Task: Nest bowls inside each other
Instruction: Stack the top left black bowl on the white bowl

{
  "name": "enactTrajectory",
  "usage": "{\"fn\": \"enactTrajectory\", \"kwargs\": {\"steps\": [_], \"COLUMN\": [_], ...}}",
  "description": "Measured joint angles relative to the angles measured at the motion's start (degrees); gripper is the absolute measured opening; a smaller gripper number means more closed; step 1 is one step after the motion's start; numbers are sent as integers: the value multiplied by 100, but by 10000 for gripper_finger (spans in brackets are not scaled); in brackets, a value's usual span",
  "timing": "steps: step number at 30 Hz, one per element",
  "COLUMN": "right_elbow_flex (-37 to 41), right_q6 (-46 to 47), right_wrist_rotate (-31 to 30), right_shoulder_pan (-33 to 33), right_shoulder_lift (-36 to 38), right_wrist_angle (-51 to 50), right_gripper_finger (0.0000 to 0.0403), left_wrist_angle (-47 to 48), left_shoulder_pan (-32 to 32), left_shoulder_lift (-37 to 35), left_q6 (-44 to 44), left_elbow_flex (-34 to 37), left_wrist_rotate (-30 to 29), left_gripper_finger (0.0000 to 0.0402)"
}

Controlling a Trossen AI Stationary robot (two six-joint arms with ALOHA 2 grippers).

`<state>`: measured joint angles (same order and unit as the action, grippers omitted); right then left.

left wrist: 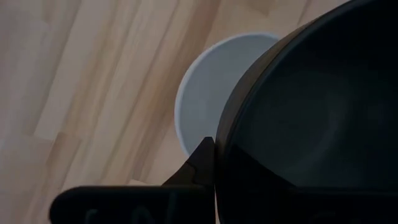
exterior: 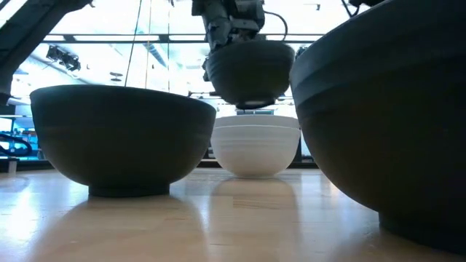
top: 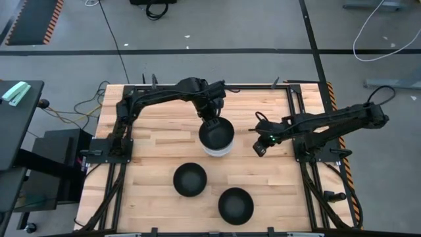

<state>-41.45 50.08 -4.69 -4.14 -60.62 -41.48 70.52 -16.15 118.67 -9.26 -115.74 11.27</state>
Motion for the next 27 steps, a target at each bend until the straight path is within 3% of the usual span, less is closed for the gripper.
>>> {"fn": "enactTrajectory", "kwargs": {"steps": [9, 27], "right_elbow_flex": [0, 0], "right_q6": [672, 557], "right_wrist_rotate": [-432, -480], "right_shoulder_pan": [-689, -779], "right_shoulder_lift": [532, 446], "right_wrist_angle": [-551, -549], "right_gripper_finger": [0, 0], "left_wrist_angle": [111, -57], "left_shoulder_pan": [-44, -35], "left_shoulder_lift": [250, 949], "left_q6": [-61, -331], "left_elbow_flex": [1, 2], "left_wrist_rotate": [-12, -90], "left_gripper_finger": [10, 15]}}
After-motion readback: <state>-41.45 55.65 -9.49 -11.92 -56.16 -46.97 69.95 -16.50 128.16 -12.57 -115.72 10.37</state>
